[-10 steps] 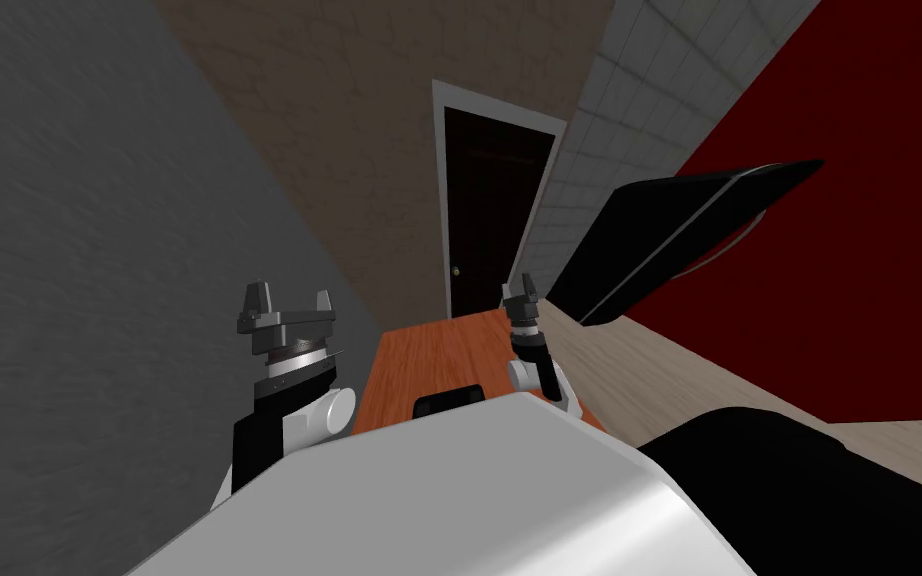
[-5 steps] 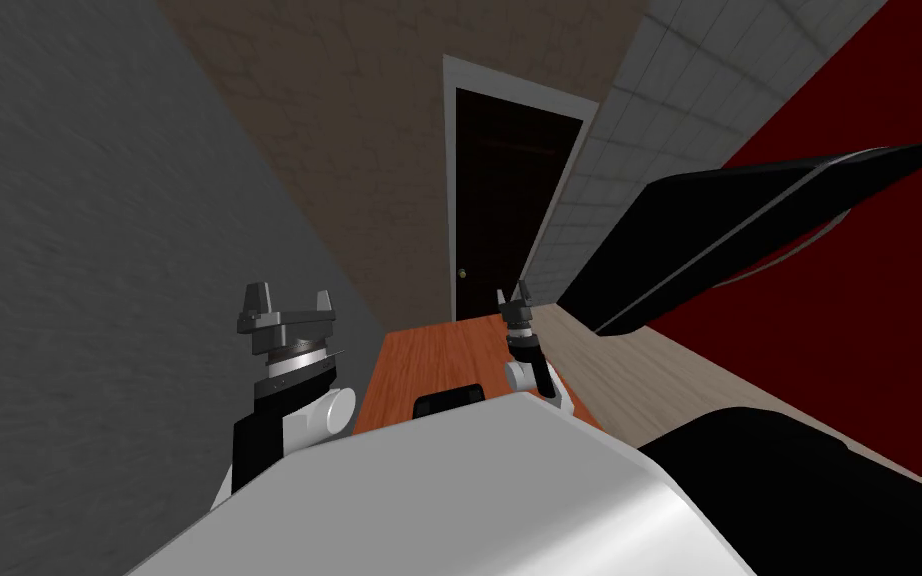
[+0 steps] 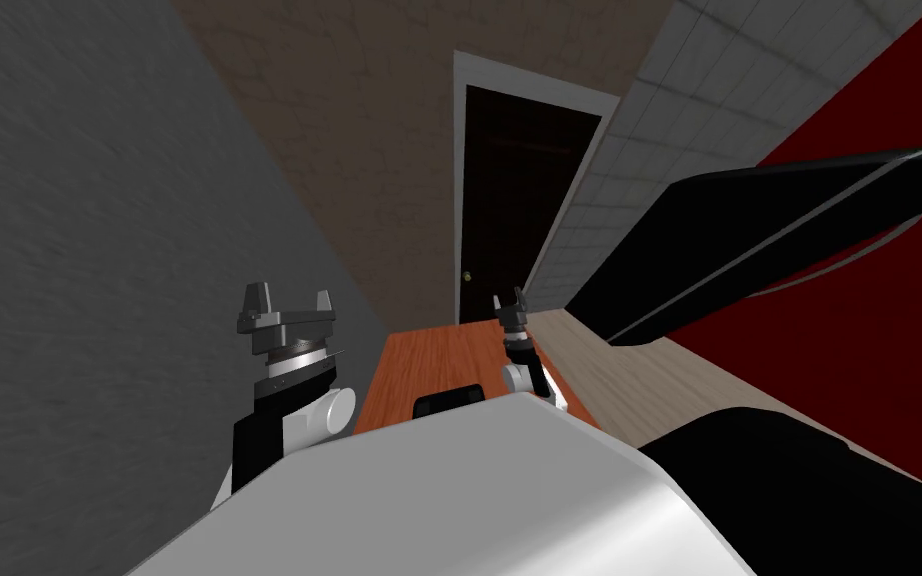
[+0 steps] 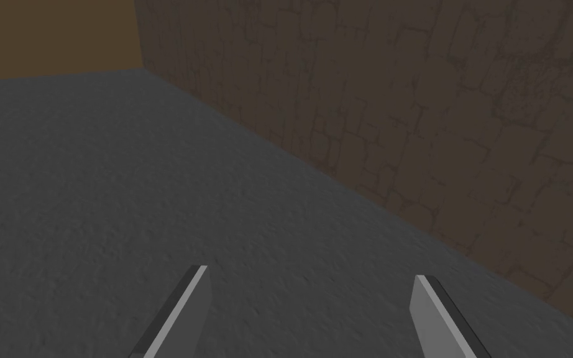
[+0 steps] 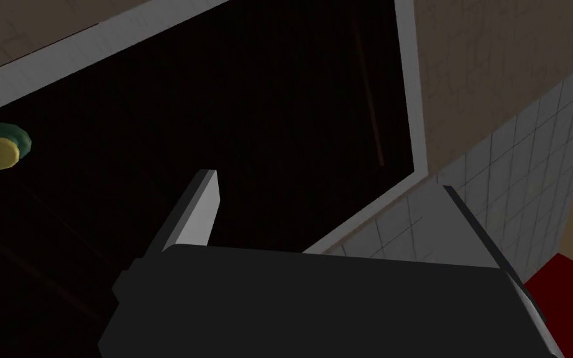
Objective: Pull the door open
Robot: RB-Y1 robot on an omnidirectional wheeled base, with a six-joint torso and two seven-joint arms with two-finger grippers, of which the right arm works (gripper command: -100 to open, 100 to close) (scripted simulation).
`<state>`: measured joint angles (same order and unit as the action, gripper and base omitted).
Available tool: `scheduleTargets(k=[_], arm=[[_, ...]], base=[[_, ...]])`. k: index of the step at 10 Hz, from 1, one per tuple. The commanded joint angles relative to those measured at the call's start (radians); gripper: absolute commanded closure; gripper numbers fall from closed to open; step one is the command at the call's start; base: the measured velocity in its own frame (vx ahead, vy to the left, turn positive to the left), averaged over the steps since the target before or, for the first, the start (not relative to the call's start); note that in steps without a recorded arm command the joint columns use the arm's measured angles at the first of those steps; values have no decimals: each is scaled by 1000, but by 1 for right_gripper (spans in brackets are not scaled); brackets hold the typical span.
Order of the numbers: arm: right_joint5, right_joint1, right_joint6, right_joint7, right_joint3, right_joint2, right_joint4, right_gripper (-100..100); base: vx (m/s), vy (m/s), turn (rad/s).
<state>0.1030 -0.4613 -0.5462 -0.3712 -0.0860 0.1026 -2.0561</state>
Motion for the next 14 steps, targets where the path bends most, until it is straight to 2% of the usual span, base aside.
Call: scheduleTargets(k=[1,4,14], arm=[[29,6,-14,-40,-1,14,37,-100],[61,11,-31,-82,-8,25,82,-100],[243,44,-126,-323,-49,88,338,-100]], base=[[94,-6,87],[77,0,62],[97,-13,107]])
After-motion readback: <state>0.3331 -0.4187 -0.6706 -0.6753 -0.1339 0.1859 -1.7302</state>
